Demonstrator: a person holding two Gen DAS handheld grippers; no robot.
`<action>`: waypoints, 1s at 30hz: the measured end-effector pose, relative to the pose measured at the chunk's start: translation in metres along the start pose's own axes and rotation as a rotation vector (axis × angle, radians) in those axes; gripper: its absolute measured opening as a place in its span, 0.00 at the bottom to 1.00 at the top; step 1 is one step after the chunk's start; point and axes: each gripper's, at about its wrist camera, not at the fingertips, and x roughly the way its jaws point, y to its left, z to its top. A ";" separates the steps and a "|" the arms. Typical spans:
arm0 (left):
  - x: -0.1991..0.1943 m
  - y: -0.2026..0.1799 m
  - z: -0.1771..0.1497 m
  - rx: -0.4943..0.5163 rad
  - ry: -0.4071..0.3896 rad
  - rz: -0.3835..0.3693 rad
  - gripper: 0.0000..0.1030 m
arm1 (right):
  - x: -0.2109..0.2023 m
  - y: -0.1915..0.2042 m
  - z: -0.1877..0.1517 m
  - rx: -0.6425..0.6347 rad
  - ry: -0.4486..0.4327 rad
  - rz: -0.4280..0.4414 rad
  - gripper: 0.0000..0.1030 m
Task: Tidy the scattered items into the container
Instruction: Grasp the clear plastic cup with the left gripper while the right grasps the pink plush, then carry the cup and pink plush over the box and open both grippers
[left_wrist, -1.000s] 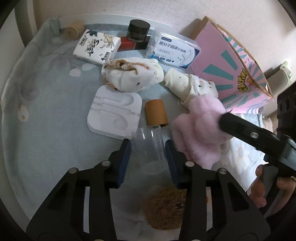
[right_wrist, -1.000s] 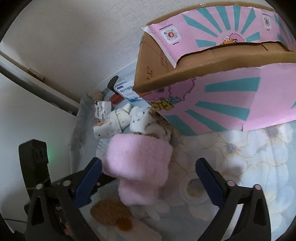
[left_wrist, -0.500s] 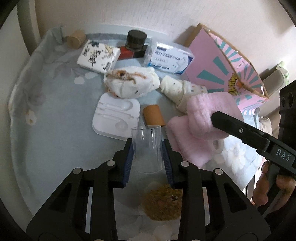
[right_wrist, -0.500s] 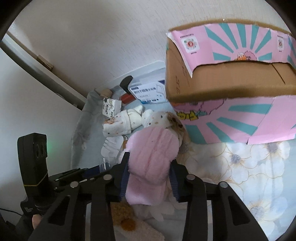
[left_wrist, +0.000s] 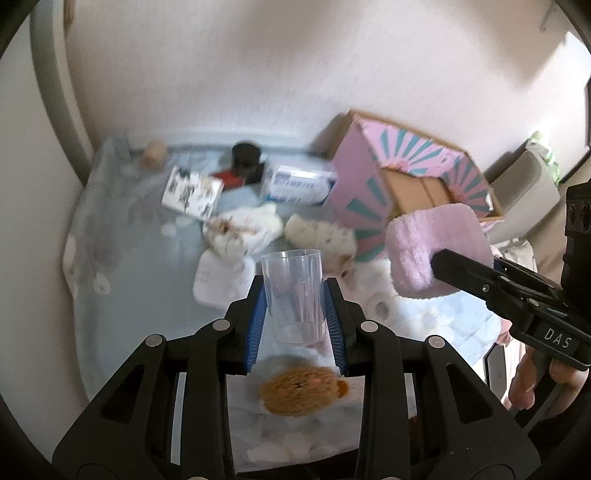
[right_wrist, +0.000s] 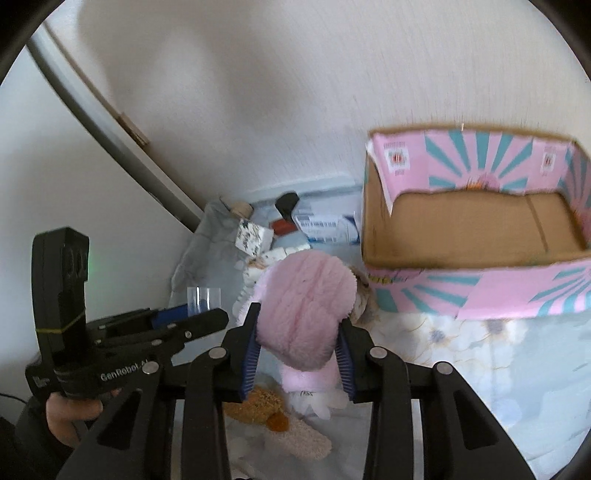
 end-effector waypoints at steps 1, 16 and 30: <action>-0.006 -0.005 0.005 0.013 -0.012 -0.001 0.27 | -0.007 0.002 0.003 -0.011 -0.009 -0.009 0.33; -0.017 -0.094 0.068 0.215 -0.078 -0.062 0.27 | -0.087 -0.022 0.060 -0.154 -0.148 -0.272 0.33; 0.068 -0.163 0.120 0.362 0.027 -0.067 0.27 | -0.098 -0.102 0.086 -0.134 -0.081 -0.443 0.33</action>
